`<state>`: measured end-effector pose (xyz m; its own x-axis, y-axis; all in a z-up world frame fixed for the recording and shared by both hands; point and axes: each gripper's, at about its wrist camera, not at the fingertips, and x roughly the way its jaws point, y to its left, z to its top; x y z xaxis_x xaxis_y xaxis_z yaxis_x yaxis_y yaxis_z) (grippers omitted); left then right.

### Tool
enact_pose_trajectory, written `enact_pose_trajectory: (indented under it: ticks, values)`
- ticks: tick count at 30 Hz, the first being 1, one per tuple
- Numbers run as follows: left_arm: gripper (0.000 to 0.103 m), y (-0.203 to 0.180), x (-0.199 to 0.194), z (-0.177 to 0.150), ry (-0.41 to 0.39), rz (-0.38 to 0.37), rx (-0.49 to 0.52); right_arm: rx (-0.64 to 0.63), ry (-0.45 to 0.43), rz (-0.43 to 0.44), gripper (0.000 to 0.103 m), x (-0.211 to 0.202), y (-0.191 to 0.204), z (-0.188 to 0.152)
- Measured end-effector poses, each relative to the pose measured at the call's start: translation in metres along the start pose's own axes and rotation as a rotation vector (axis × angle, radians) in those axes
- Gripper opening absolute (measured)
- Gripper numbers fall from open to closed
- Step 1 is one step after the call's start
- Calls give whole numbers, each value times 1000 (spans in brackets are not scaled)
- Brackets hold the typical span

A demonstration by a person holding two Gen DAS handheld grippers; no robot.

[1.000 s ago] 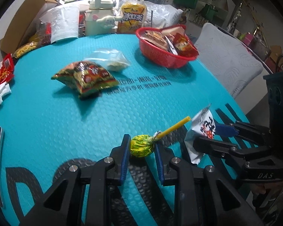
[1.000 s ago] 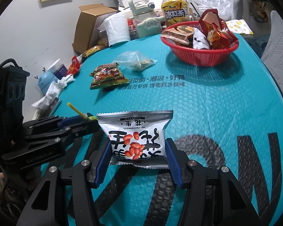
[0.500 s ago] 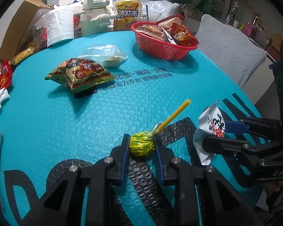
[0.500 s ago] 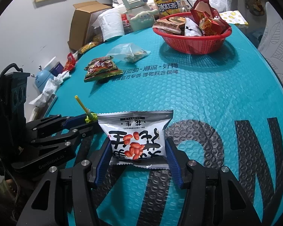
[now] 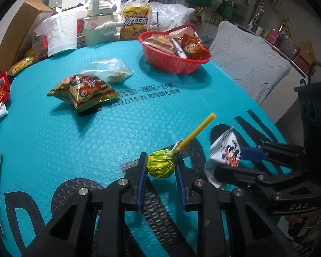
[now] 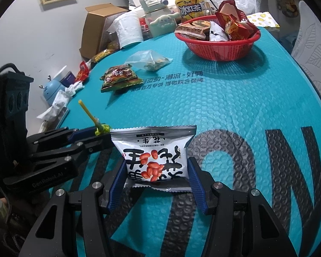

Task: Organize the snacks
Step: 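Carry the lollipop and peanut packet over the red basket with both tools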

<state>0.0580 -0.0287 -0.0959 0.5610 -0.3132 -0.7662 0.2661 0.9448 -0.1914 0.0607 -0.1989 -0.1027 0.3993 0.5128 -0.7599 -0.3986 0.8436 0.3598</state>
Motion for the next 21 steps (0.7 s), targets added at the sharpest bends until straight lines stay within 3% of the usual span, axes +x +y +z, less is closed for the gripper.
enact_pose_trajectory:
  ticks: [9,21]
  values:
    - [24,-17,-19,4,-33,-56,29,4,-35,-14,55,-22,4,-11]
    - [24,-43,-50,28,-134,-66,102,-18,-135,-58,55,-64,10,-2]
